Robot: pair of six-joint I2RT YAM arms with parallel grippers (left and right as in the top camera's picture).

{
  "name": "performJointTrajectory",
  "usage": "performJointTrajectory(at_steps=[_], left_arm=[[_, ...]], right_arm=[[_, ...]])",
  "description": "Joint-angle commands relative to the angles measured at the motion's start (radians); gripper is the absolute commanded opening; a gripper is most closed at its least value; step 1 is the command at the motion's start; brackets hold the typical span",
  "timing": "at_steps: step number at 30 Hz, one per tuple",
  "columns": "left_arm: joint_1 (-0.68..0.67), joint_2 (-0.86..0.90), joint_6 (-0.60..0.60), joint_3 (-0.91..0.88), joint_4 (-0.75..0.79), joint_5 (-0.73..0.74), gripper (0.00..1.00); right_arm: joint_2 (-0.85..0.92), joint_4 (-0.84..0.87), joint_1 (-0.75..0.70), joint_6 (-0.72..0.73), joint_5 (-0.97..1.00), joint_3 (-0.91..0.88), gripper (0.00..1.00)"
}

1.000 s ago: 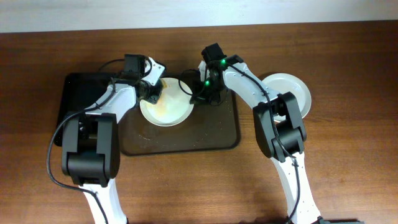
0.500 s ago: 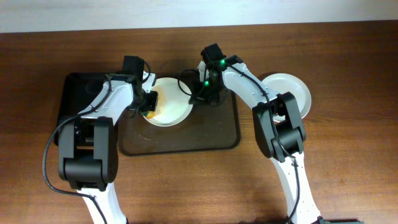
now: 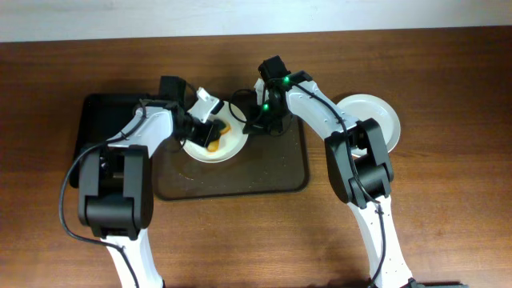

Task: Clean dirty plates on tray and stack at the side
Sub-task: 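Scrub the last plate with the sponge in the left gripper, then lift the sponge away and raise the plate with the right gripper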

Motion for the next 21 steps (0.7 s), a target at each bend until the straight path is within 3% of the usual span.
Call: performJointTrajectory(at_steps=[1,21], left_arm=[[-0.002,0.104,0.035,-0.06,0.082,-0.154,0.0],[-0.001,0.174,0.034,-0.06,0.395,-0.154,0.0]], right_arm=[[0.035,-0.012,-0.002,-0.003,0.002,0.004,0.04],[0.035,-0.011,-0.002,-0.003,0.002,0.004,0.04]])
